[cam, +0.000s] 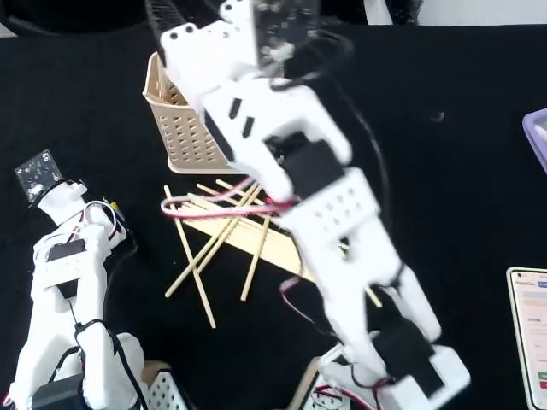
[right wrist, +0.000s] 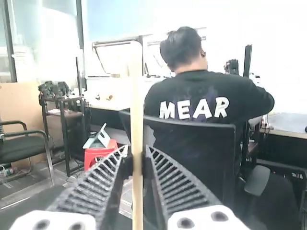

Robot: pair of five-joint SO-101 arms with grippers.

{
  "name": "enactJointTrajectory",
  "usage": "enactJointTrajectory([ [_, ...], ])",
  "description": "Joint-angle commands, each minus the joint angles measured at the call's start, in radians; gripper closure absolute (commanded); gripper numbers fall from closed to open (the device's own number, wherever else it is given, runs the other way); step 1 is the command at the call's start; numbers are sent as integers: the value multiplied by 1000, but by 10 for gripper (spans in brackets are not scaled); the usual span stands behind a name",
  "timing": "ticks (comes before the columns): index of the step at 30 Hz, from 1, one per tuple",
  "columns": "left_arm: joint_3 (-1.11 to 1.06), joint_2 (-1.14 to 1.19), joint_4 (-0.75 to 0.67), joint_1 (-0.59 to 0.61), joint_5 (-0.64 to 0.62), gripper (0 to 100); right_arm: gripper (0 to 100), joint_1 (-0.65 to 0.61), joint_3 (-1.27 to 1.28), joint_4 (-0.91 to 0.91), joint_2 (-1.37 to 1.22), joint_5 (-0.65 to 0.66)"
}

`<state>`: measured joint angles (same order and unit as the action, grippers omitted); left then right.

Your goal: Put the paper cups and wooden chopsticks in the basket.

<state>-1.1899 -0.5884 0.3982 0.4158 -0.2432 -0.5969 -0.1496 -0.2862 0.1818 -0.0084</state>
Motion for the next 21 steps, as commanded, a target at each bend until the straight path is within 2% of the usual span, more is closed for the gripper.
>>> enactJointTrajectory([
  [1, 5, -21, -18, -4, -9, 845, 988, 20, -7, 98, -58, 0],
  [6, 5, -21, -18, -4, -8, 845, 988, 69, -5, 146, -157, 0],
  [15, 5, -21, -18, -4, -5, 845, 985, 74, 54, 81, -239, 0],
  [17, 5, -21, -18, -4, -5, 845, 947, 64, 24, -3, -239, 23],
  [21, 5, -21, -18, -4, -5, 845, 807, 61, -67, -219, -239, 29],
])
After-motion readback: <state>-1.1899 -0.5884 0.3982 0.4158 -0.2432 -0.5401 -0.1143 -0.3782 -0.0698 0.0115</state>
